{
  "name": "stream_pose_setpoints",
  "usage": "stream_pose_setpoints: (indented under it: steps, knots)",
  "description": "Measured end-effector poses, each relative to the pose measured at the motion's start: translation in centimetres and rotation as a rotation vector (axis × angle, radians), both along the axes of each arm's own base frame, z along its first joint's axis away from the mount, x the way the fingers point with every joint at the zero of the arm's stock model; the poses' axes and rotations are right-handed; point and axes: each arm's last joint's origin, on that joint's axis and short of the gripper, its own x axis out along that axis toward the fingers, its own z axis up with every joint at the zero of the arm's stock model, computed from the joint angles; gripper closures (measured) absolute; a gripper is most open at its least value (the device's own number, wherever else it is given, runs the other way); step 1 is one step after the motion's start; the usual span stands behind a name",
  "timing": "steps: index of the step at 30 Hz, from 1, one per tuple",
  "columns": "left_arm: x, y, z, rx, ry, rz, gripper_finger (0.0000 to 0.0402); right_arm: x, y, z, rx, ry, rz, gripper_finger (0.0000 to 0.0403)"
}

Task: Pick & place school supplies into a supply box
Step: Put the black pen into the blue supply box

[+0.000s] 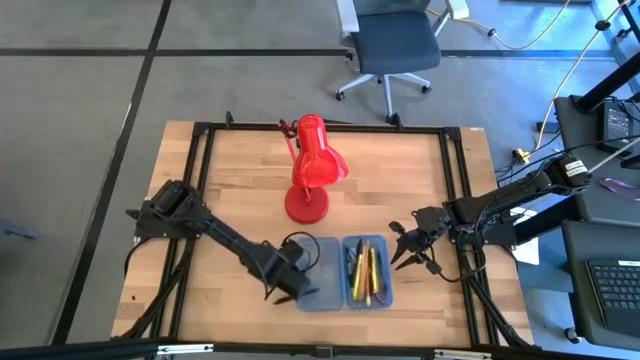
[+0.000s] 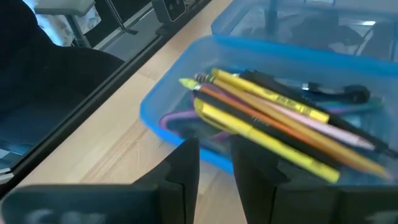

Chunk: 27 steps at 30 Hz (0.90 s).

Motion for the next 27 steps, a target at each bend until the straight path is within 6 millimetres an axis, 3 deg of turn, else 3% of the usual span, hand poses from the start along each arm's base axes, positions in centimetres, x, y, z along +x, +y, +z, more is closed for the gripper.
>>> stream_pose_setpoints:
  steps: [7,12,17,22,27]
  knots:
    - [0.8,0.3,0.2,0.013,-0.043,-0.1,0.0353,-0.1,0.0,-0.2,-0.004,0.02,-0.001,0.0306]
    - [-1.0,-2.7,1.0,0.108,-0.114,-0.182,0.0353,-0.2,-0.1,-0.3,-0.011,0.042,-0.001,0.0306]
    - [-2.4,-4.8,1.0,0.027,-0.103,-0.205,0.0343,-0.2,-0.1,-0.3,-0.011,0.039,-0.002,0.0306]
    - [-2.9,-5.5,0.9,-0.018,-0.074,-0.232,0.0321,-0.1,-0.1,-0.2,-0.004,0.019,-0.003,0.0306]
    - [-2.8,-5.5,0.8,-0.074,-0.042,-0.23,0.0263,0.0,0.0,0.0,0.004,-0.003,-0.004,0.0306]
